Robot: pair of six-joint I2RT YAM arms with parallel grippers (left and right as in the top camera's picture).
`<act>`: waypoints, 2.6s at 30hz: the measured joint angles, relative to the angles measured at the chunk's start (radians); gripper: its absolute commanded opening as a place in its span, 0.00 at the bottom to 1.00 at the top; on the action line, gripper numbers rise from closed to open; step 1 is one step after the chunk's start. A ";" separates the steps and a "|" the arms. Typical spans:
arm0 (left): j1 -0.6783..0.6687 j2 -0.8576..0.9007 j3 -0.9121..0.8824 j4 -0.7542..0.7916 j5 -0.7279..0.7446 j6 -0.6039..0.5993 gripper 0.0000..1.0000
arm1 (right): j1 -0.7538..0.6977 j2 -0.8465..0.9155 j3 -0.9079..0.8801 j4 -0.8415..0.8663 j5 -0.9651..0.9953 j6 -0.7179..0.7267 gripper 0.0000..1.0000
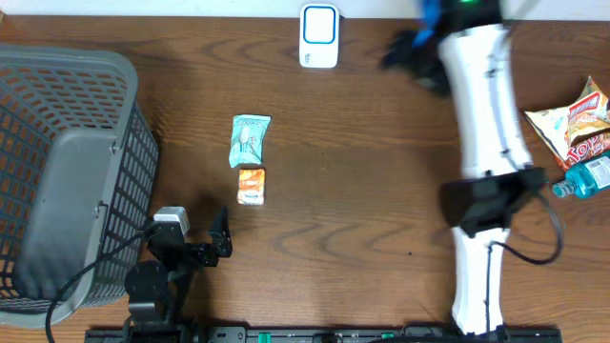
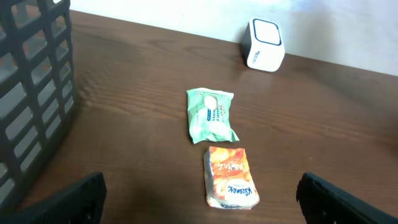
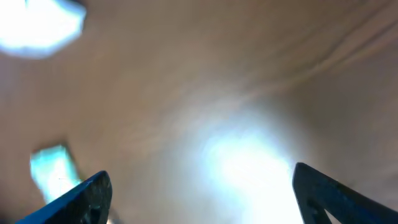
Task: Scan the item barcode
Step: 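Move the snack bag to the right edge and release it, then reach the right gripper toward the green snack and orange box, then grasp the orange box with the right gripper and lift it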
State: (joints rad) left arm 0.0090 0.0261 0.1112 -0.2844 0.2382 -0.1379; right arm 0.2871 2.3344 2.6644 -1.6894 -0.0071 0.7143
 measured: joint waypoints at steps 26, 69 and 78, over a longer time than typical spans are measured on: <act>0.000 0.000 0.000 0.000 0.000 0.000 0.98 | 0.628 0.015 -0.522 0.566 -0.014 -0.077 0.36; 0.000 0.000 0.000 0.000 0.000 0.000 0.98 | 0.575 -0.011 -0.616 0.412 0.144 -0.357 0.38; 0.000 0.000 0.000 0.000 0.000 0.000 0.98 | 0.652 -0.011 -0.765 0.591 0.280 -0.364 0.35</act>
State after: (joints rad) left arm 0.0093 0.0261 0.1112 -0.2844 0.2382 -0.1379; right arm 0.9386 2.3234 1.8996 -1.0985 0.2726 0.3504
